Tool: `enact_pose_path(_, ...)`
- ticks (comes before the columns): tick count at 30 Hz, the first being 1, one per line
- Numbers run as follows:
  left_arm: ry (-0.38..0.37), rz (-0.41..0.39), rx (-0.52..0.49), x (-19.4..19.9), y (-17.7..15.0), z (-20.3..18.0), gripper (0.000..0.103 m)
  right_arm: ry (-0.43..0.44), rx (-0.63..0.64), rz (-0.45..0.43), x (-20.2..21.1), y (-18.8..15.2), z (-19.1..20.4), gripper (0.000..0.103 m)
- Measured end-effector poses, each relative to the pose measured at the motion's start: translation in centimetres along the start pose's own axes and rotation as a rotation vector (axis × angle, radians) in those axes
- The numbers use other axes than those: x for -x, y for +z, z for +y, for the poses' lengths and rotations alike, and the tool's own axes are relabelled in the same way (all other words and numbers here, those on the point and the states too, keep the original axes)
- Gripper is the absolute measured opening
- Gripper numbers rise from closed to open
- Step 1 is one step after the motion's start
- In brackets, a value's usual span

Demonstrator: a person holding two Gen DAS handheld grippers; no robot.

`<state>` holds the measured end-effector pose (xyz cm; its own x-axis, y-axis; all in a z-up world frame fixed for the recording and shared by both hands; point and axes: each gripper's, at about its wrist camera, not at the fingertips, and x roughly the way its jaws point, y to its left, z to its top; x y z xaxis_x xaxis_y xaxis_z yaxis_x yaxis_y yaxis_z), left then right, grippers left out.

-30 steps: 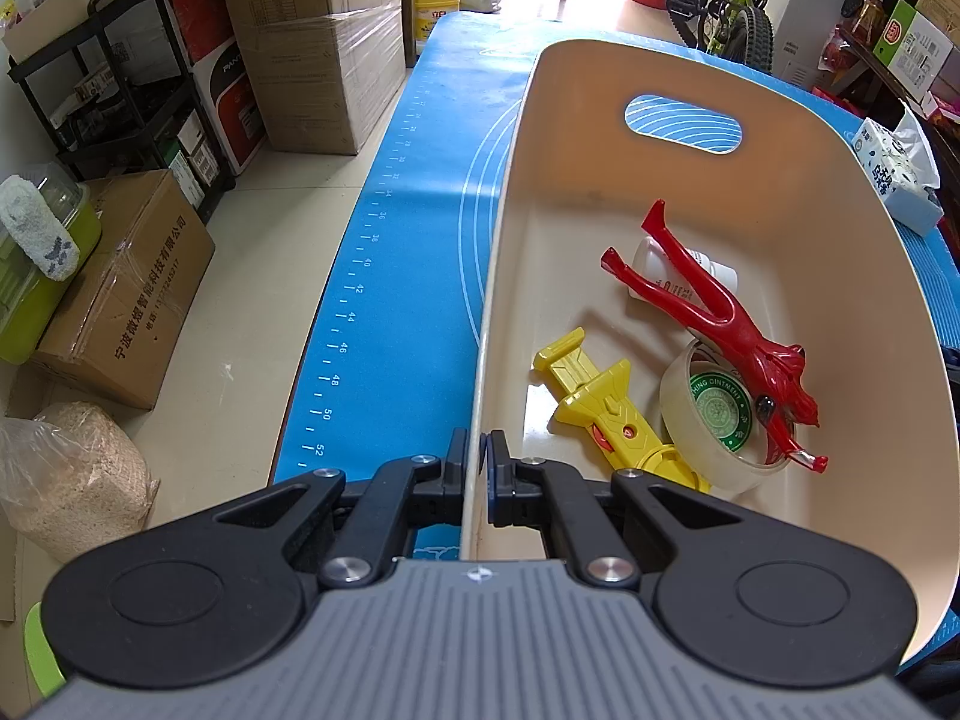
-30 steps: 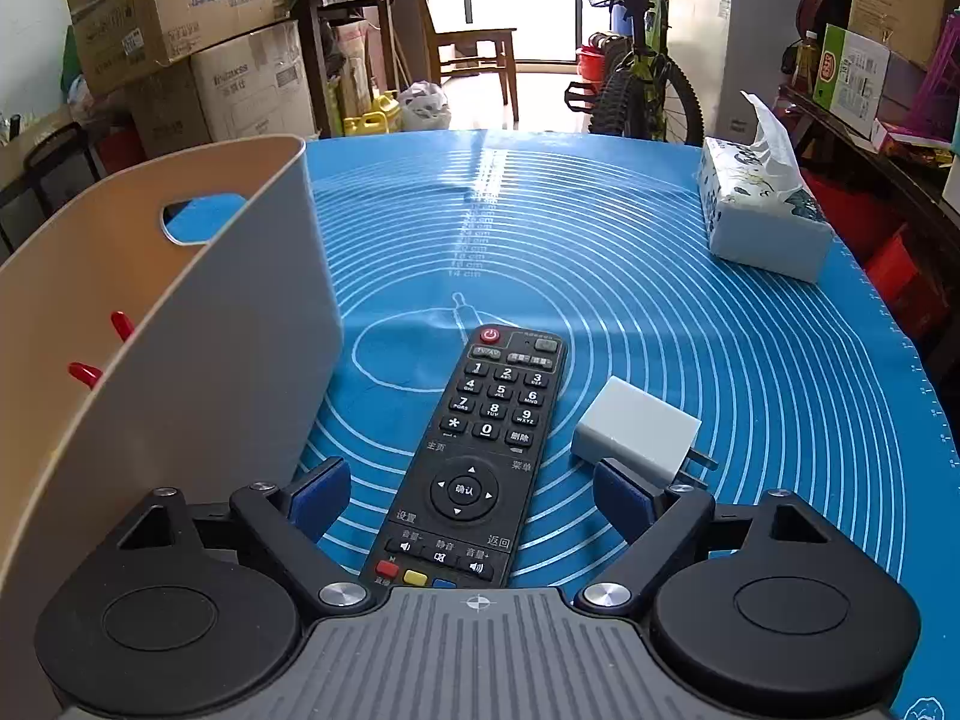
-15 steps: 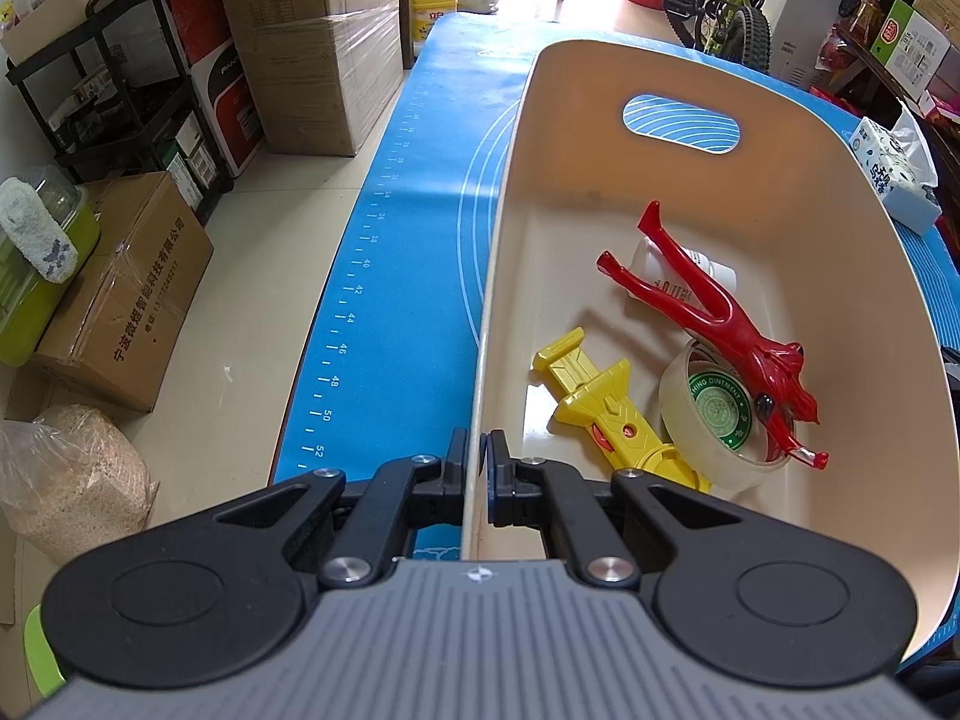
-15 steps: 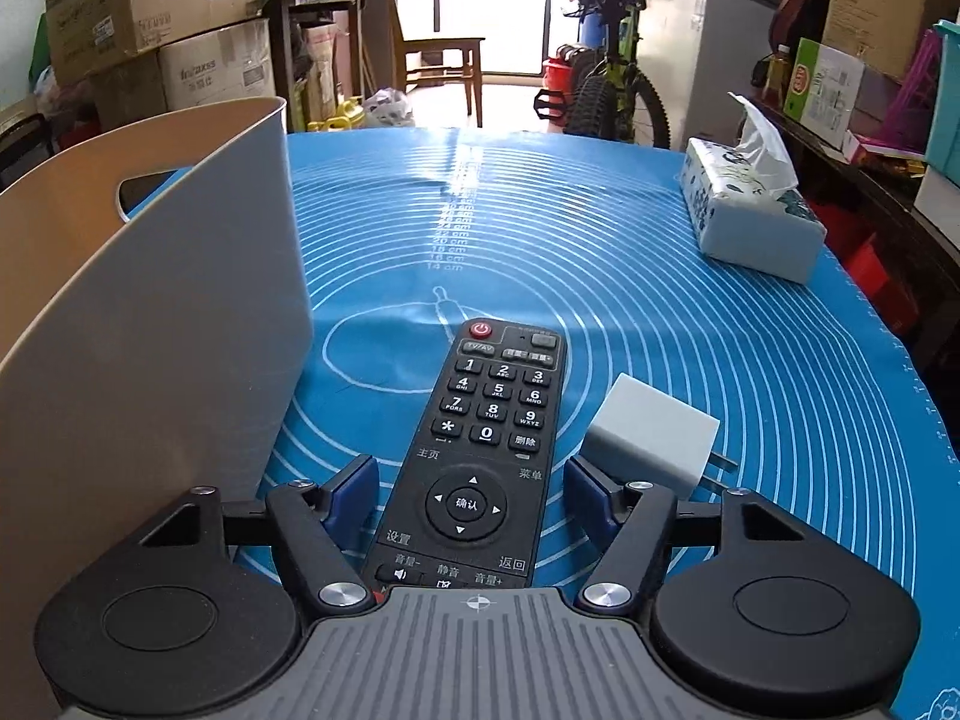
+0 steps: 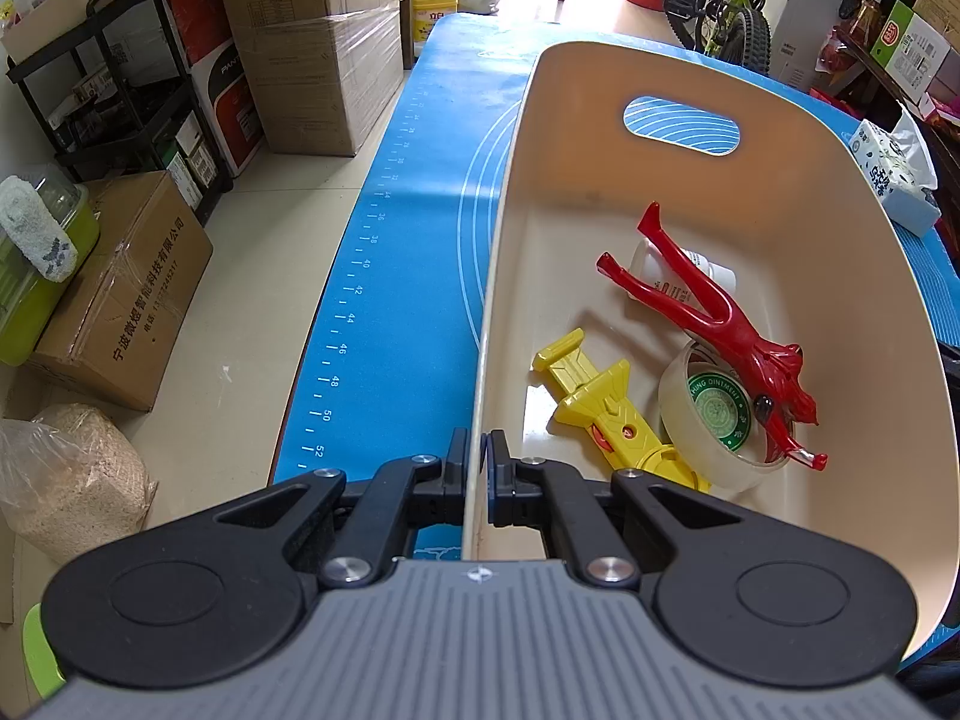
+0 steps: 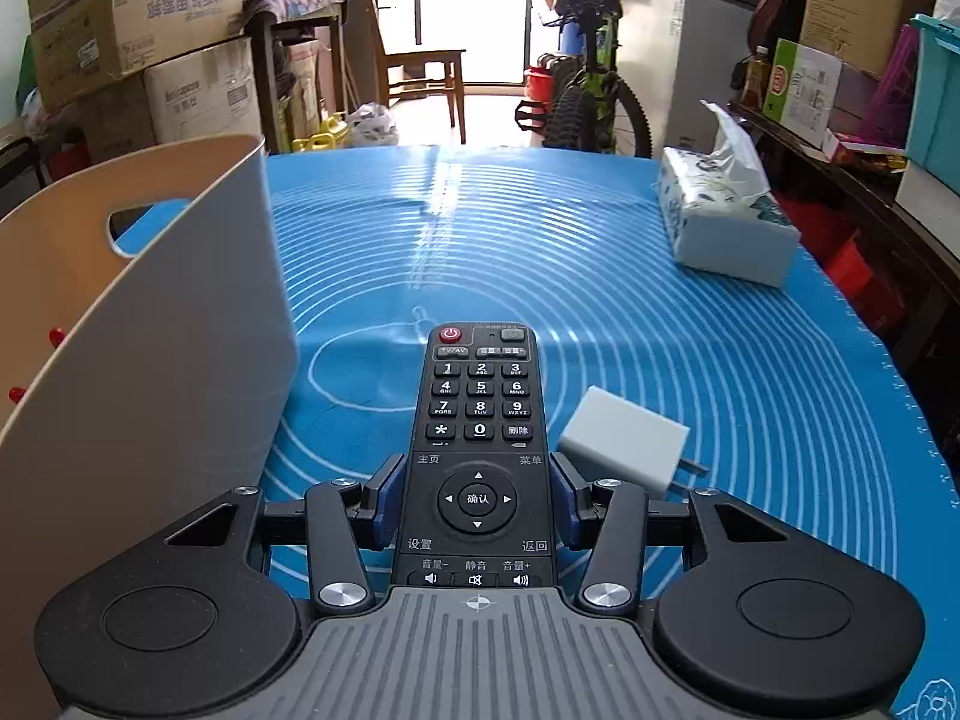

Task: Organize rigid objects
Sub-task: 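Lift the black remote with the right tool toward the basket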

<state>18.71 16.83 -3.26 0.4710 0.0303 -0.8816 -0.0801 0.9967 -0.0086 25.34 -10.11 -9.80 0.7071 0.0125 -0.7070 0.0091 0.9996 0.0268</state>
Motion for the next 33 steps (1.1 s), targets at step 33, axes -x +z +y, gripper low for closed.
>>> enact_pose_path(33, 0.005, 0.000, -0.002, 0.1, 0.0, 0.0, 0.006, 0.226, 0.058, -0.235, 11.1, 4.3, 3.8, 0.054)
